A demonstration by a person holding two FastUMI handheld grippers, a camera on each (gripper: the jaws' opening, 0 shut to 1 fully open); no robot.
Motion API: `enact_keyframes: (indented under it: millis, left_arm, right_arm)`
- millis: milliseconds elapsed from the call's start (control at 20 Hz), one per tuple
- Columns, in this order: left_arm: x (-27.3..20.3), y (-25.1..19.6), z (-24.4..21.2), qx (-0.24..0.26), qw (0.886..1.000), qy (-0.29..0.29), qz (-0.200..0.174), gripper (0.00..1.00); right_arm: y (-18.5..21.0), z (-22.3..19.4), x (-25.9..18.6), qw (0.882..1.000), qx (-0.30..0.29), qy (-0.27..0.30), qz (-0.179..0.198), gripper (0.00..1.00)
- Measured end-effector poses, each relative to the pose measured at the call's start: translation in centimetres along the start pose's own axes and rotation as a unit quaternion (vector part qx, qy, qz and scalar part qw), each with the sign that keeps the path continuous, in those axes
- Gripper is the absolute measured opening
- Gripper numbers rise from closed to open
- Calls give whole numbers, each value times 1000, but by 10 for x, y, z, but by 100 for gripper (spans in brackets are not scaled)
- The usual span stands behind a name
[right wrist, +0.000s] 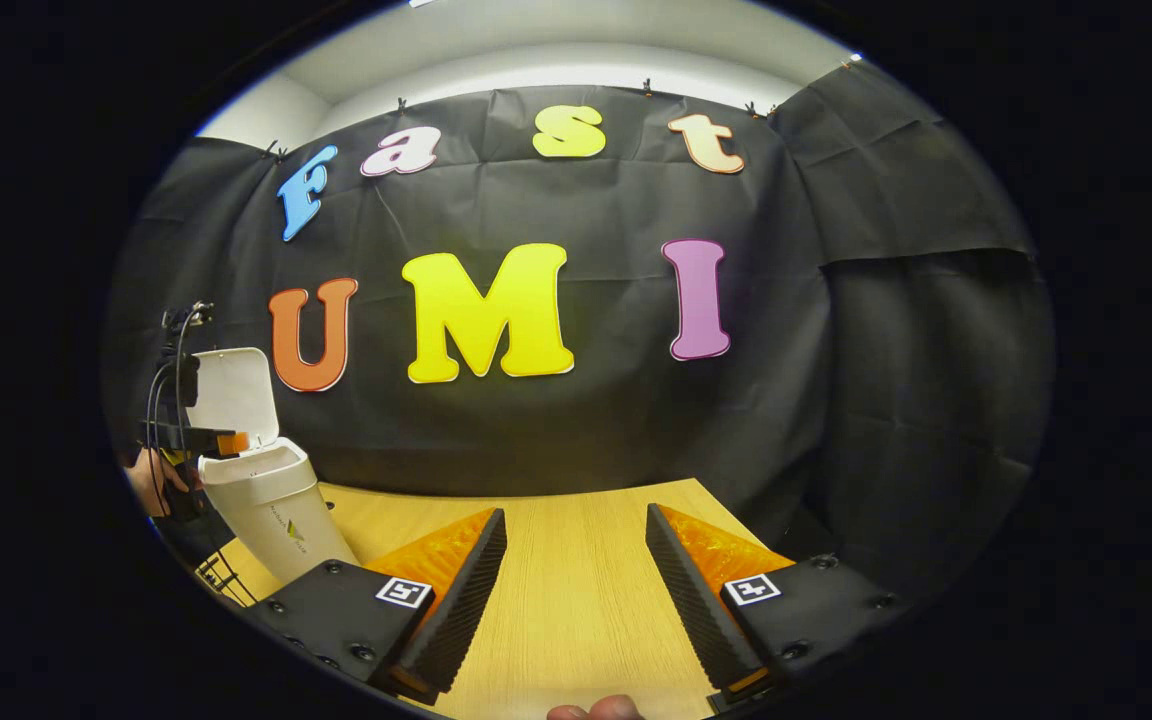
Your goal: Press the lid of the desktop garbage bin to open it, pick up the crumpled paper on the desktop and throw it into the bin, then pick up the pop can on the desktop and drop it into the bin, and finally close the garbage bin lid.
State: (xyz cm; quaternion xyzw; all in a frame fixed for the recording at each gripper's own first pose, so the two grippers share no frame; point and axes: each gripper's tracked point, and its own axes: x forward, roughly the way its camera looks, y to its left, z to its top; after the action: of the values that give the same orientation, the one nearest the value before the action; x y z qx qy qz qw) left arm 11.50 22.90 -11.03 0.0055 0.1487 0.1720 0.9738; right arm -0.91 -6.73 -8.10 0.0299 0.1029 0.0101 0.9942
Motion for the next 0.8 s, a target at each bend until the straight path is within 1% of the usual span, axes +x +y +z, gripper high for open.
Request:
enact_keyframes:
  millis: [150, 350, 500, 700, 800]
  left_arm:
    - [-7, -3, 6, -2, 1000, -7, 0, 88]
    - [-26, -5, 21, -13, 999, -30, 18, 97]
    - [-42, -9, 30, -16, 998, -44, 29, 96]
    - [-58, -10, 43, -19, 996, -46, 73, 96]
    - [-65, -17, 58, -29, 994, -61, 81, 96]
  right_arm:
    - [6, -3, 1, 1000, -5, 4, 9, 90]
    - [15, -4, 3, 1000, -12, 9, 27, 90]
    - [22, -2, 5, 999, -9, 7, 40, 90]
    - [26, -7, 5, 998, -6, 15, 55, 90]
    - [25, -7, 6, 998, 0, 22, 61, 90]
